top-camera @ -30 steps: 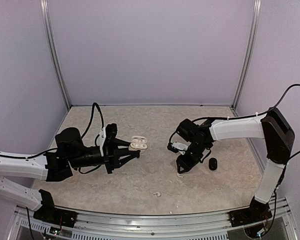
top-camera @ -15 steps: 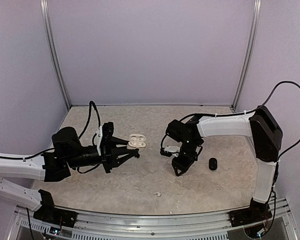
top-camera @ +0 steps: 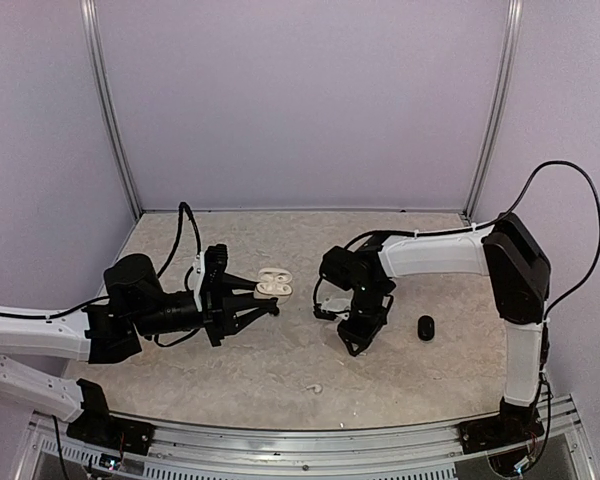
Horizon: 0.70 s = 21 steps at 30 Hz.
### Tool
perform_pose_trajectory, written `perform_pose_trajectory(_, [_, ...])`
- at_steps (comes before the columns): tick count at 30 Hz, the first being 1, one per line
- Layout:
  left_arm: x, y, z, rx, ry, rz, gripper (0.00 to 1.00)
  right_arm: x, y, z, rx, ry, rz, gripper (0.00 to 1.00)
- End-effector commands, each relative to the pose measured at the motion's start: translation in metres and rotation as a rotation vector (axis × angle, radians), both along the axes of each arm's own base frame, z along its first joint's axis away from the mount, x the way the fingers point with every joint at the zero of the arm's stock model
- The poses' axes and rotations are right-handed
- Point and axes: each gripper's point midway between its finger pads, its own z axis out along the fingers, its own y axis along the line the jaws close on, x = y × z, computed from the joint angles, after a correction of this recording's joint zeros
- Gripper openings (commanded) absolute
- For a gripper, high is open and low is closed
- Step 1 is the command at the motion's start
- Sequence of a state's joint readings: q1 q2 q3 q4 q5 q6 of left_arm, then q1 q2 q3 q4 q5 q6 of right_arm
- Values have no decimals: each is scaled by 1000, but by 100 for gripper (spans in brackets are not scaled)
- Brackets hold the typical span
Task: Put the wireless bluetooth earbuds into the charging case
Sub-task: Pick up the left earbud from the center of the board.
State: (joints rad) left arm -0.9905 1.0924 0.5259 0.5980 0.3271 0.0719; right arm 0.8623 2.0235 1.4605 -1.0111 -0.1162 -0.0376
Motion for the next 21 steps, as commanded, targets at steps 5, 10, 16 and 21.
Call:
perform_pose_trajectory(5, [-2,2,3,-13,-18,6,13,-10,2,-11,-75,8,46,31])
perform_pose_trajectory(10, [-2,3,3,-15,-19,6,13,-12,0,-13,-90,11,50,29])
perform_pose_trajectory(16, [-2,3,2,-12,-18,8,13,-10,5,-8,-63,-3,48,23])
perform_pose_trajectory(21, [0,4,2,-18,-18,17,12,-2,22,11,59,-33,25,21])
